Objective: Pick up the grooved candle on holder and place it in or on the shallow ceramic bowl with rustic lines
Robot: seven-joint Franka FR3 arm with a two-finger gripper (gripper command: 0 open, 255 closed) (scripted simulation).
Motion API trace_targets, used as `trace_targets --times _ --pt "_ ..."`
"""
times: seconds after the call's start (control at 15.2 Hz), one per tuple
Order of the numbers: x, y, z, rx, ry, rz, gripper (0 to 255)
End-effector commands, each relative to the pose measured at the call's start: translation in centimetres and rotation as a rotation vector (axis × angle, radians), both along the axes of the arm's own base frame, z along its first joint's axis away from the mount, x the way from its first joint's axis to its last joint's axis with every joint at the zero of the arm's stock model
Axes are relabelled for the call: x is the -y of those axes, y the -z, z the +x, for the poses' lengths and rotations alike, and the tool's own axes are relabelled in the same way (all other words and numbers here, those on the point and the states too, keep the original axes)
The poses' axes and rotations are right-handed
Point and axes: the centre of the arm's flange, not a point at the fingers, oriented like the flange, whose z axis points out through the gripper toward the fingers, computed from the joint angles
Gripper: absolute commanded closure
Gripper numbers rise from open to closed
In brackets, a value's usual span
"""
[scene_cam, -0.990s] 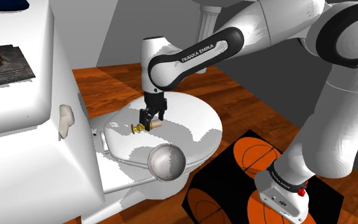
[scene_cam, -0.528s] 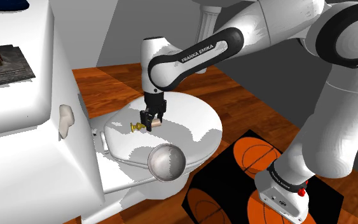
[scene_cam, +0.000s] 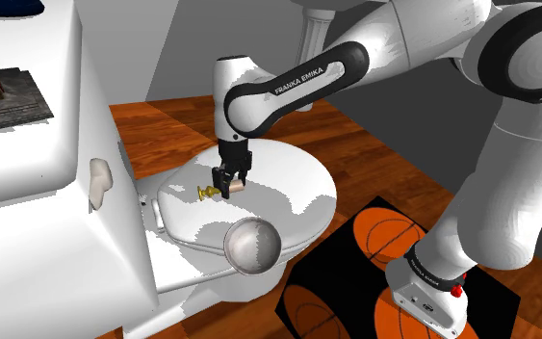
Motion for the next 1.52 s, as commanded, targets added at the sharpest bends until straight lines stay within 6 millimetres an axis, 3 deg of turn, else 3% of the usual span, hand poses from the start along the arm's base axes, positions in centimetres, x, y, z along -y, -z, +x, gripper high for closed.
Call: trace_targets --times 0.0,1.45 --pt "0.0 -0.5 0.0 0.000 0.000 0.000 255" --pt "0.0 -12.1 0.0 0.000 0.000 0.000 255"
